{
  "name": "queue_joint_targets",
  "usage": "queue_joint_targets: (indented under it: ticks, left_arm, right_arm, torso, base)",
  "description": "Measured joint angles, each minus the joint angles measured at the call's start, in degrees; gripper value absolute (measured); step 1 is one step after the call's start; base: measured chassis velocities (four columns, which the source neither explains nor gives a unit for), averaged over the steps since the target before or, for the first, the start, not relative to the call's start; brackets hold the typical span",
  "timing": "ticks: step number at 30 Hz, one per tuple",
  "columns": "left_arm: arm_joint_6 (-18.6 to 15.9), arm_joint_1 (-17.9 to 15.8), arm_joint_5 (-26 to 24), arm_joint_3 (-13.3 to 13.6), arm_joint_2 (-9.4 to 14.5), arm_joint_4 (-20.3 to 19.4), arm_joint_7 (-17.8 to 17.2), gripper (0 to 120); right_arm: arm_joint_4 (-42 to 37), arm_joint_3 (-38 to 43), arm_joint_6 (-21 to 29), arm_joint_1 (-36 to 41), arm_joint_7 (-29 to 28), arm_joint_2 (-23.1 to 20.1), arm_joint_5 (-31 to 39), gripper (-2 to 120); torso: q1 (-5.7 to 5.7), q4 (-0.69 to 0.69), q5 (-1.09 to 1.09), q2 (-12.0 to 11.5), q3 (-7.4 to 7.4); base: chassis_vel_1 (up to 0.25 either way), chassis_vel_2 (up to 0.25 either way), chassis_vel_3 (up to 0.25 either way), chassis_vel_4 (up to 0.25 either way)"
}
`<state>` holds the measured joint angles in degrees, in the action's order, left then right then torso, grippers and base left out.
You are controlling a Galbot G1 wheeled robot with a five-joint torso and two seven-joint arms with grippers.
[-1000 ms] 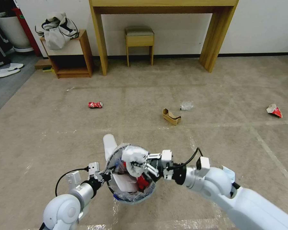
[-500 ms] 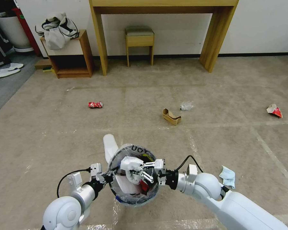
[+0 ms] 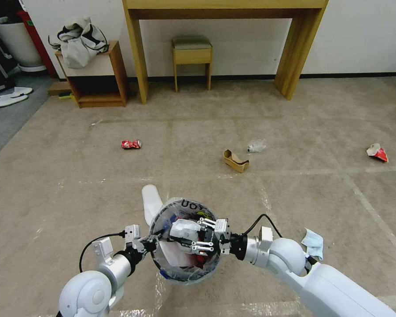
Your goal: Pick up the trash bin and place the garbage on the floor into it.
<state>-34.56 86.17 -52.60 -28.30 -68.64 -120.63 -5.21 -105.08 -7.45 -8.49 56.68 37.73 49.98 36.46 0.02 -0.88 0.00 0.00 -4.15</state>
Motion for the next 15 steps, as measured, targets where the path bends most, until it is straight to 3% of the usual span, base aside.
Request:
queue_joint_targets:
  ticks: [7,15]
  left_arm:
    - [0.00,-0.26,-0.18,-0.16,-0.14,0.35,-0.07,0]
    - [0.08,-0.60,-0.07,-0.02,-0.76,0.99,-0.25,0]
  right_arm:
    - [-0.79,0.72,0.16,0.23,0.10,-0.41,0.83,97]
    - [-1.98,1.85,0.34,0.41,0.12,-0.82,1.47,100]
  torso:
    - [0.00,0.00,0.00,0.00,0.00]
    - [0.00,0.00,0.00,0.00,0.00]
  base:
    - [0.000,0.000,0.000,0.000]
    - [0.000,0.000,0.000,0.000]
